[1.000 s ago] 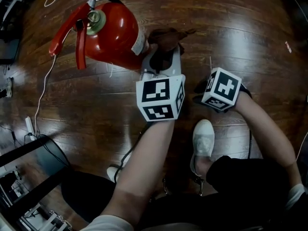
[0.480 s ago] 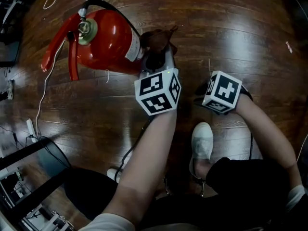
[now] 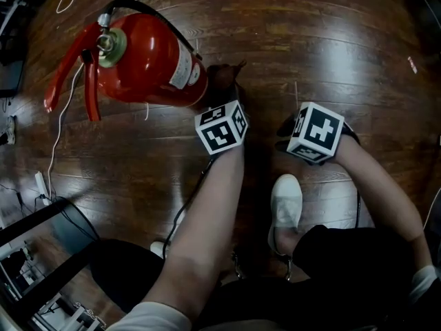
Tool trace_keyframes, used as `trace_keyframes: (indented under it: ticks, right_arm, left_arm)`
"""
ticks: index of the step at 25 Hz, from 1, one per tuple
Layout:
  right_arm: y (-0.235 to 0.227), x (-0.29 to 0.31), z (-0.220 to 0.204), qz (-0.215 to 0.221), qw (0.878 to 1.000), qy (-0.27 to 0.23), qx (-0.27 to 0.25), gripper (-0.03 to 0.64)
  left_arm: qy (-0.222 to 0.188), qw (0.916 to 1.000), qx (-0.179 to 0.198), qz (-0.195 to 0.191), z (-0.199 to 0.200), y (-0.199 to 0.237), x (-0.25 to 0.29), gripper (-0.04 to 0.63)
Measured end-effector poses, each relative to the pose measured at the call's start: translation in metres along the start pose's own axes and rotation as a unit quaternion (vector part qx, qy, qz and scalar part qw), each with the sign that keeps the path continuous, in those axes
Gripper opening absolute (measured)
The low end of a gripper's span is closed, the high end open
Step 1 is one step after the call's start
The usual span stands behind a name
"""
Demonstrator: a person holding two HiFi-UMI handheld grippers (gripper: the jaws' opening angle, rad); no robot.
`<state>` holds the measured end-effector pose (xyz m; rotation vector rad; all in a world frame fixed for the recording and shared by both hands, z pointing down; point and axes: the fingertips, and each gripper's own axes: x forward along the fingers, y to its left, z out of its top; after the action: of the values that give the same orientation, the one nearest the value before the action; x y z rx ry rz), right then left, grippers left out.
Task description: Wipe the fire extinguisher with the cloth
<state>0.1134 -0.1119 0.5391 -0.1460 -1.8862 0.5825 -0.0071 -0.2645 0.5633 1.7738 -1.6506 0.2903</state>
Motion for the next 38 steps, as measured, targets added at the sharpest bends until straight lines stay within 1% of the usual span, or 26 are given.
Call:
trace_keyframes:
  ticks: [3,7,11,12,13,15,16,18,19,20,21,22,24,25,26,27,28,29,32,34,36,38]
  right_arm:
    - [0.0,0.001,-0.001,0.001,1.0,0.001,-0.001,0.114]
    - [0.003,0.002,0.0,0.003,1.0,0.004,-0.003,0.114]
    - [-0.002,-0.006,0.006,-0.008,1.0,-0.002,-0.007,0.114]
    - [-0.003,-0.009,0.008,-0.013,1.0,-0.005,-0.006,0.112]
    - [-0.003,-0.011,0.01,-0.017,1.0,-0.01,-0.006,0.112]
    - [-0.001,-0.018,0.017,-0.025,0.999,-0.021,-0.006,0.109]
    - [-0.001,-0.022,0.019,-0.031,0.999,-0.026,-0.005,0.106]
    - [0.0,-0.033,0.024,-0.042,0.998,-0.038,-0.001,0.104]
    - [0.001,-0.038,0.026,-0.048,0.998,-0.047,0.003,0.104]
    - [0.003,-0.044,0.03,-0.054,0.997,-0.057,0.007,0.104]
    - [0.006,-0.051,0.033,-0.061,0.996,-0.069,0.01,0.104]
    - [0.01,-0.059,0.037,-0.069,0.994,-0.08,0.011,0.104]
    - [0.021,-0.078,0.044,-0.086,0.991,-0.104,0.01,0.104]
    - [0.028,-0.088,0.046,-0.095,0.989,-0.113,0.009,0.104]
    - [0.037,-0.099,0.049,-0.105,0.987,-0.122,0.007,0.104]
    - [0.046,-0.109,0.051,-0.116,0.985,-0.129,0.004,0.104]
    - [0.056,-0.121,0.054,-0.126,0.982,-0.138,0.0,0.104]
    - [0.068,-0.133,0.058,-0.134,0.98,-0.149,-0.004,0.104]
    - [0.107,-0.173,0.07,-0.161,0.97,-0.183,-0.021,0.104]
    - [0.137,-0.197,0.074,-0.184,0.962,-0.198,-0.037,0.104]
    - [0.173,-0.214,0.078,-0.202,0.956,-0.208,-0.054,0.104]
    - [0.213,-0.219,0.081,-0.213,0.951,-0.211,-0.074,0.104]
  left_arm:
    - [0.027,0.9996,-0.005,0.003,-0.019,0.008,0.005,0.095]
    - [0.07,0.9974,-0.018,-0.007,-0.042,0.011,0.01,0.095]
    - [0.104,0.9942,-0.011,-0.027,-0.054,0.005,0.01,0.095]
    - [0.109,0.9933,0.001,-0.038,-0.054,0.0,0.008,0.095]
    - [0.111,0.9923,0.021,-0.051,-0.053,-0.004,0.003,0.096]
    - [0.11,0.9874,0.08,-0.081,-0.049,-0.013,-0.01,0.097]
    - [0.11,0.983,0.108,-0.1,-0.046,-0.019,-0.017,0.097]
    - [0.112,0.9714,0.155,-0.141,-0.041,-0.028,-0.033,0.097]
    - [0.115,0.9641,0.174,-0.164,-0.039,-0.032,-0.044,0.097]
    - [0.121,0.955,0.193,-0.19,-0.036,-0.036,-0.056,0.097]
    - [0.13,0.943,0.216,-0.218,-0.034,-0.04,-0.071,0.097]
    - [0.142,0.9274,0.245,-0.245,-0.033,-0.043,-0.088,0.097]
    - [0.168,0.8904,0.308,-0.29,-0.029,-0.045,-0.126,0.097]
    - [0.178,0.8745,0.332,-0.306,-0.025,-0.042,-0.148,0.097]
    - [0.185,0.8627,0.348,-0.317,-0.019,-0.037,-0.17,0.097]
    - [0.185,0.8551,0.359,-0.325,-0.009,-0.031,-0.193,0.097]
    - [0.179,0.8515,0.367,-0.328,0.005,-0.024,-0.216,0.097]
    - [0.166,0.8516,0.373,-0.329,0.022,-0.017,-0.24,0.097]
    - [0.1,0.8631,0.375,-0.324,0.082,-0.007,-0.313,0.097]
    - [0.06,0.8685,0.37,-0.325,0.11,-0.008,-0.362,0.097]
    - [0.043,0.8718,0.359,-0.33,0.117,-0.008,-0.407,0.097]
    - [0.042,0.8721,0.358,-0.331,0.112,-0.005,-0.445,0.097]
